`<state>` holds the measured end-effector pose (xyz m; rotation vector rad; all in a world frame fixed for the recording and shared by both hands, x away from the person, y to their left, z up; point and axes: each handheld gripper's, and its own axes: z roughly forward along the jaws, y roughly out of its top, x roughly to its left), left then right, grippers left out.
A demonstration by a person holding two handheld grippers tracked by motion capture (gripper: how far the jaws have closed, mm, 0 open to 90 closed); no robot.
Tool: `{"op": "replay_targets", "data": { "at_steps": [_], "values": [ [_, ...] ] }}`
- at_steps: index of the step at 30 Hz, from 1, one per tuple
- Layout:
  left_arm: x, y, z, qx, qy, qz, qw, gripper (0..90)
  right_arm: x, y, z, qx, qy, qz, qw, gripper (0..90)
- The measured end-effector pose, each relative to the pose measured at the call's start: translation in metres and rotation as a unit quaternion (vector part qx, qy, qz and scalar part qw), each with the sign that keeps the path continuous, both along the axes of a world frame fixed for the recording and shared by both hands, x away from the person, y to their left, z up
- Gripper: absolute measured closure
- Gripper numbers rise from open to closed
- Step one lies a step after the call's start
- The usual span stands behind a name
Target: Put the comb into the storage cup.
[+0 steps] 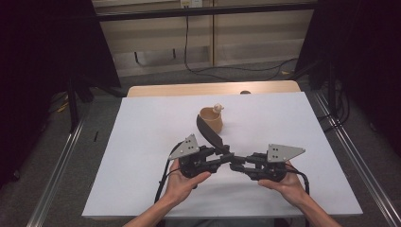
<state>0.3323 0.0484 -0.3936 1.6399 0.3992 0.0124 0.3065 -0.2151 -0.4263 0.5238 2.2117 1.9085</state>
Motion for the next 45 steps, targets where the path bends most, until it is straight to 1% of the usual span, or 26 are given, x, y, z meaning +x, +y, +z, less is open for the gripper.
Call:
{"op": "replay_targets", "data": {
  "at_steps": [6,7,13,18,20,21,29,30,31,33,35,36,38,41,43,44,45],
  "values": [
    [0.0,-0.002,-0.001,-0.008,0.008,-0.009,0.9999,69.6,0.0,0.0,-0.001,-0.002,0.0,0.001,1.0,72.8],
    [0.0,-0.002,0.0,-0.007,0.006,-0.008,0.9999,70.1,0.0,0.001,-0.001,-0.004,-0.001,0.0,1.0,72.8],
    [0.002,-0.005,0.0,-0.008,0.012,-0.016,0.9998,71.7,0.001,0.001,-0.001,-0.005,-0.003,-0.001,1.0,72.7],
    [0.003,-0.005,0.001,-0.013,0.024,-0.019,0.9995,72.7,0.001,0.0,-0.001,-0.007,-0.008,-0.003,0.9999,72.7],
    [0.004,-0.005,0.0,-0.019,0.029,-0.021,0.9992,72.7,0.001,0.0,0.0,-0.009,-0.008,-0.003,0.9999,72.7],
    [0.005,-0.006,0.0,-0.019,0.031,-0.021,0.9991,72.7,0.001,-0.001,0.0,-0.013,-0.012,-0.005,0.9998,72.7],
    [0.006,-0.007,0.004,-0.013,0.027,-0.021,0.9993,72.9,0.002,-0.001,0.002,-0.015,-0.018,-0.009,0.9997,72.4],
    [0.006,-0.007,0.004,-0.015,0.027,-0.022,0.9993,72.9,0.002,-0.001,0.002,-0.013,-0.018,-0.01,0.9997,72.2],
    [0.006,-0.008,0.005,-0.013,0.027,-0.022,0.9993,72.9,0.002,-0.001,0.002,-0.011,-0.019,-0.01,0.9997,71.5],
    [0.006,-0.009,0.005,-0.013,0.026,-0.022,0.9993,72.9,0.002,0.0,0.003,-0.015,-0.023,-0.015,0.9995,64.7],
    [0.006,-0.009,0.005,-0.004,0.02,-0.021,0.9996,73.0,0.002,0.001,0.004,-0.015,-0.025,-0.015,0.9995,64.4],
    [0.006,-0.01,0.005,-0.002,0.02,-0.025,0.9995,72.9,0.002,0.002,0.004,-0.015,-0.025,-0.015,0.9995,62.6],
    [0.005,-0.01,0.005,-0.004,0.017,-0.022,0.9996,72.9,0.002,0.003,0.004,-0.017,-0.021,-0.022,0.9994,54.3],
    [0.005,-0.01,0.007,0.0,0.012,-0.016,0.9998,73.0,0.003,0.003,0.003,-0.02,-0.017,-0.03,0.9992,45.4],
    [0.006,-0.009,0.007,0.0,0.009,-0.01,0.9999,72.9,0.002,0.002,0.004,-0.024,-0.016,-0.034,0.999,42.2],
    [0.006,-0.008,0.008,0.002,0.008,-0.009,0.9999,72.9,0.002,0.002,0.004,-0.024,-0.015,-0.038,0.9989,38.7],
    [0.006,-0.007,0.008,0.009,0.004,-0.003,0.9999,72.9,0.002,0.002,0.004,-0.023,-0.012,-0.042,0.9988,35.5]
  ]
}}
